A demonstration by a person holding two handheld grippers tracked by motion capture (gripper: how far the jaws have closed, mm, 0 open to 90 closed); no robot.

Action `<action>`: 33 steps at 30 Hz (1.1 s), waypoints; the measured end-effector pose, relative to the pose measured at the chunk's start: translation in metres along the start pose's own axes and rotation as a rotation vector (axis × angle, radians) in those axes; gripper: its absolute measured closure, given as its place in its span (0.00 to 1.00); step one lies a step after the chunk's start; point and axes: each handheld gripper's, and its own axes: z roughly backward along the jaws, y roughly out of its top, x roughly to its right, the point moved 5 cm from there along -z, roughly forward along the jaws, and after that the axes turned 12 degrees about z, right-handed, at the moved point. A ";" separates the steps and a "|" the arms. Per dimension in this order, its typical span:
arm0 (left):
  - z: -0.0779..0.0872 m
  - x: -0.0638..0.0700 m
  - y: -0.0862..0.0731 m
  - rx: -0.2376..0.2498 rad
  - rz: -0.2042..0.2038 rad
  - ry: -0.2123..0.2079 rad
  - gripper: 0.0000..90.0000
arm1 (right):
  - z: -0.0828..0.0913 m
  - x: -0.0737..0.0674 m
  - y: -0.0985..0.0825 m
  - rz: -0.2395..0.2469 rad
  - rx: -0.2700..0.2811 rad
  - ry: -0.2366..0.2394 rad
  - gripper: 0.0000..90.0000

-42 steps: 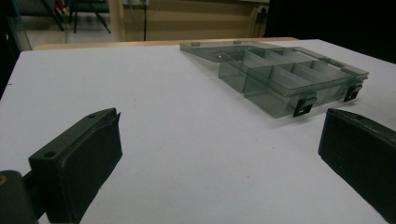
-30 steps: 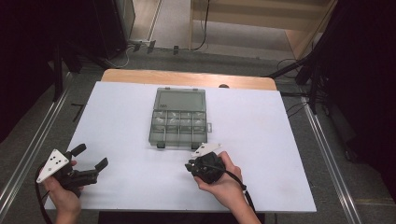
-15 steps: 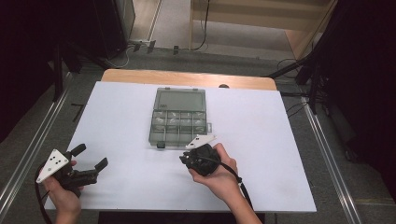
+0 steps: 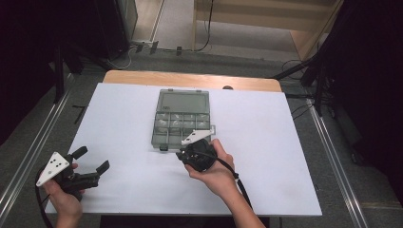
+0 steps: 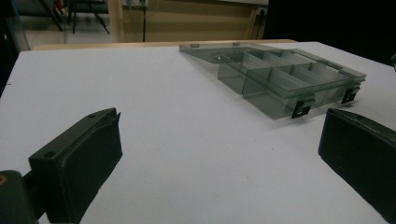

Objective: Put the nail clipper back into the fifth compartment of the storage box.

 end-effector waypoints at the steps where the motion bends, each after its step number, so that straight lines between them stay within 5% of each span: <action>1: 0.000 0.000 0.000 0.000 0.000 0.000 0.00 | -0.001 0.000 0.002 -0.003 0.001 0.000 0.88; 33: 0.000 0.000 0.000 0.003 0.004 -0.009 0.00 | -0.034 0.019 0.057 -0.028 0.069 -0.004 0.88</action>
